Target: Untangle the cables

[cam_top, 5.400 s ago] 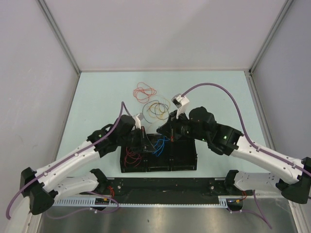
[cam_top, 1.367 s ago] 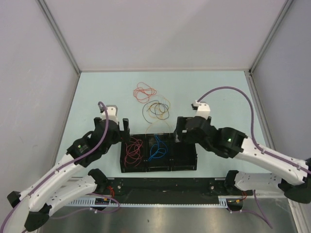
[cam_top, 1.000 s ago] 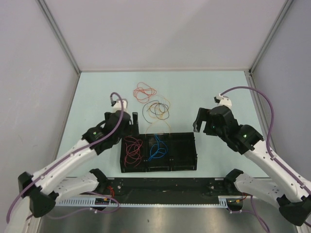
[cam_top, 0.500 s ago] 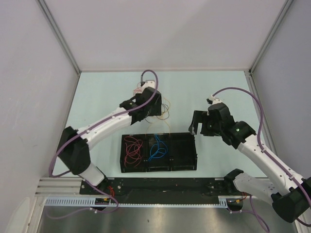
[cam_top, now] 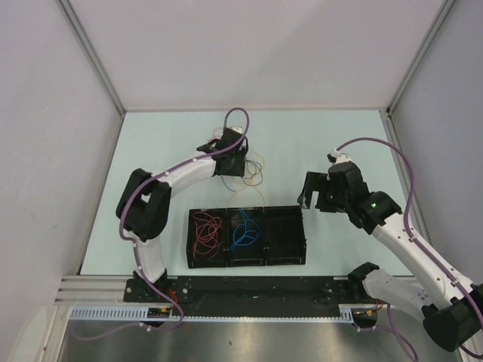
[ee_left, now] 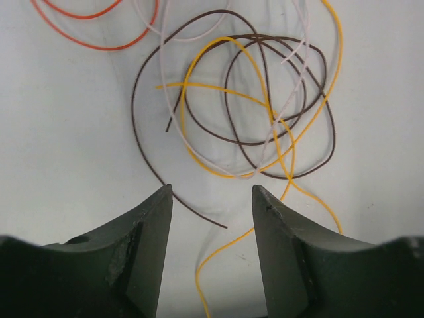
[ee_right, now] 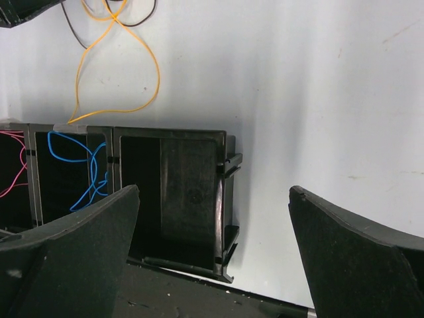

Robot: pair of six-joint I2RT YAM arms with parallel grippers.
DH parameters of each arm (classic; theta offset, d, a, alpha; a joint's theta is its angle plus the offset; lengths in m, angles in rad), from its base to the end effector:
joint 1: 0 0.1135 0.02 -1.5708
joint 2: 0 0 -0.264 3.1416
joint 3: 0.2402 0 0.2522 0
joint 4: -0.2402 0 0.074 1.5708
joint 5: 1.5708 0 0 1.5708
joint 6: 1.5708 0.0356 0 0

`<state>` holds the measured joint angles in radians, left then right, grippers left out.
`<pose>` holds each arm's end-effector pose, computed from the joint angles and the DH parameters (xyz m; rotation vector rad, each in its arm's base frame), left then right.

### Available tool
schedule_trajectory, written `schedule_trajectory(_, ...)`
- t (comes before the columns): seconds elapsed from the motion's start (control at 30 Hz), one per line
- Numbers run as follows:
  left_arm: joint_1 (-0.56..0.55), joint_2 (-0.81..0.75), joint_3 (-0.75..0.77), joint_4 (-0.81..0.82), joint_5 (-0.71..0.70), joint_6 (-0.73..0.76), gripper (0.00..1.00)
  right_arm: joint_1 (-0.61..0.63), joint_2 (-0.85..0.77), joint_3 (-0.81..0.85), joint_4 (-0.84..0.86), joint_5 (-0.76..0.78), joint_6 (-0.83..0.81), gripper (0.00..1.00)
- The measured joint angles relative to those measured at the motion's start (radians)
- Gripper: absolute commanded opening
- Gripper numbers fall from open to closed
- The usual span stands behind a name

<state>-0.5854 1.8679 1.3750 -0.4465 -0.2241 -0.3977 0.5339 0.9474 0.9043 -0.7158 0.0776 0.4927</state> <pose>0.3425 -0.2175 0.2151 0.1417 2.4778 -0.1363 0.1672 0.0957 0.3019 -0.0092 2.3655 0.4192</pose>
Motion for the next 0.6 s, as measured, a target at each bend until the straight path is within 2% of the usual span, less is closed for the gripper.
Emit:
schedule_trajectory(0.37,0.0,0.058,0.014,0.05,0.096,0.059,0.55,-0.014,0.015,-0.002,0.002,-0.008,-0.013,1.0)
schedule_trajectory(0.6,0.0,0.103,0.014,0.066,0.105,0.068,0.54,-0.019,0.017,-0.002,0.002,-0.008,-0.016,1.0)
